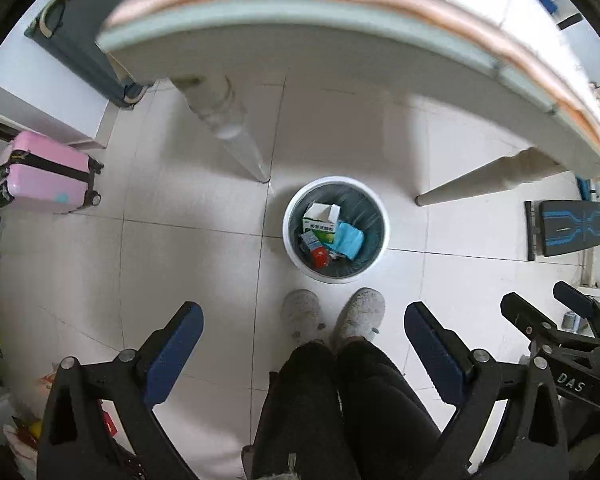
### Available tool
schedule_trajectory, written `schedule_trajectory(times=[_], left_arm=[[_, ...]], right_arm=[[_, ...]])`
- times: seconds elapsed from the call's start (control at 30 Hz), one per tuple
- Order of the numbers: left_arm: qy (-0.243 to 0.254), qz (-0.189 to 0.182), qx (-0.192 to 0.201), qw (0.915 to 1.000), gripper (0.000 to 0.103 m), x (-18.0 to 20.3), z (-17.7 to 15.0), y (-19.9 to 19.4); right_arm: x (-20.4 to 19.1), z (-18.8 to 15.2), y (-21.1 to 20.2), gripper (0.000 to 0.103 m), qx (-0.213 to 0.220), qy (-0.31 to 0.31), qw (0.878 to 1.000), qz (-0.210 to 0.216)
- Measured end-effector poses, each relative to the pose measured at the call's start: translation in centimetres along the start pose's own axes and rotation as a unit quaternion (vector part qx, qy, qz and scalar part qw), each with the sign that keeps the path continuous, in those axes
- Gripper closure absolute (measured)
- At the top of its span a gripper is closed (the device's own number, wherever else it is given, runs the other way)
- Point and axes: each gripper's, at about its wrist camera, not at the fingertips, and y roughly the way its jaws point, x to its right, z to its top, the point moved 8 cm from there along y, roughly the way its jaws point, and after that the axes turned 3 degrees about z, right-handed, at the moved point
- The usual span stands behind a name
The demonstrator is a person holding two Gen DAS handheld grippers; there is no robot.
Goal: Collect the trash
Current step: 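Raise both tools back up over the table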
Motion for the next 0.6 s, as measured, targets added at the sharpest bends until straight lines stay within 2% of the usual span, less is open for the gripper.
schedule_trajectory(times=[0.23,0.33,0.43,0.53,0.6], left_arm=[[0.016,-0.017,0.027,0.9994,0.000,0.0,-0.1,-7.6],[0.018,-0.017,0.044,0.9987,0.000,-0.2,0.5,-10.1],[0.011,-0.011,0.075,0.9970,0.000,-0.4,2.3,-12.9],[-0.002,-0.008,0.108,0.9941,0.000,-0.4,5.2,-15.3],[-0.006,0.014,0.136,0.9906,0.000,-0.6,7.9,-16.7]], right_arm=[[-1.6,-0.4,-10.5,0.000,0.027,0.000,1.000,0.015],[-2.2,-0.4,-13.8,0.000,0.032,0.008,0.999,0.028],[-2.5,0.7,-17.1,0.000,0.049,0.034,0.997,0.054],[-2.6,3.0,-19.3,0.000,0.070,0.051,0.994,0.062],[-2.5,5.5,-21.0,0.000,0.085,0.055,0.993,0.067]])
